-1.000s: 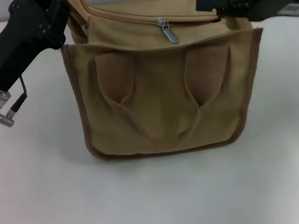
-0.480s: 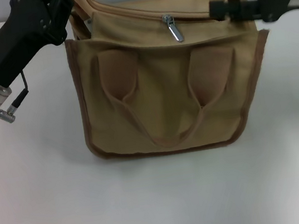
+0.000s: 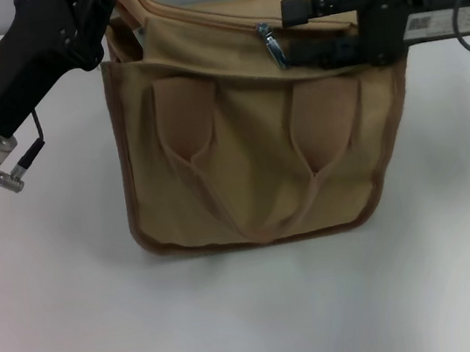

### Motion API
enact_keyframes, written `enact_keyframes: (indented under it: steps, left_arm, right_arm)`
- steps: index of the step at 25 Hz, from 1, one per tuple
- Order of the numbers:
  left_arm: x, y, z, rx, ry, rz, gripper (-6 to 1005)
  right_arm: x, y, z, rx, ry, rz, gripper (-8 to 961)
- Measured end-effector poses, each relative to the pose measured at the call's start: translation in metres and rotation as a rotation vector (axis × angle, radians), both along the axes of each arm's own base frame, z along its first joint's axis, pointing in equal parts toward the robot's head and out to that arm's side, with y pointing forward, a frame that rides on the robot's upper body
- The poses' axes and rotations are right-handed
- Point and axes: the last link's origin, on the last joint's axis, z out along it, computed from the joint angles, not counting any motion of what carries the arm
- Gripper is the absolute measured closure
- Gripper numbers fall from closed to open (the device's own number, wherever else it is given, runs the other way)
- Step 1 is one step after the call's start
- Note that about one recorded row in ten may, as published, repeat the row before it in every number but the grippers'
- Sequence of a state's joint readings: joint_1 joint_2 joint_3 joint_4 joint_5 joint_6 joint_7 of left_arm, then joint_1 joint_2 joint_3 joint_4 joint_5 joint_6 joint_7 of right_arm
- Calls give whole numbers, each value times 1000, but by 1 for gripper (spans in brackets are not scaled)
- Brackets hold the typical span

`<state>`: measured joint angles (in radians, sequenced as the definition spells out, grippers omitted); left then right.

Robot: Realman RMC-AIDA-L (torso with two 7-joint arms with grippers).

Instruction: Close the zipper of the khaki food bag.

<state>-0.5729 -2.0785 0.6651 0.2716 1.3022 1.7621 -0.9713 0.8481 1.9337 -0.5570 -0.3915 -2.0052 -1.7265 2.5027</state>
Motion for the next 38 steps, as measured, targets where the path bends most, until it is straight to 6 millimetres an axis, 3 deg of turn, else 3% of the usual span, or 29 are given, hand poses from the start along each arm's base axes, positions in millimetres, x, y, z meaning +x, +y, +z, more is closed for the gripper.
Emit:
enact_keyframes:
  steps: [12, 27, 33, 38]
  left_arm:
    - [3, 0, -2, -11, -6, -10, 966]
    - [5, 0, -4, -19, -3, -18, 962]
    - [6, 1, -4, -18, -2, -16, 960]
    - [6, 2, -4, -18, -1, -18, 958]
  right_arm:
    - [-28, 4, -23, 28, -62, 180, 322]
    - [-13, 7, -23, 78, -100, 142, 324]
    - [-10, 10, -22, 104, -108, 130, 370]
    - [-17, 9, -28, 138, -129, 251, 409]
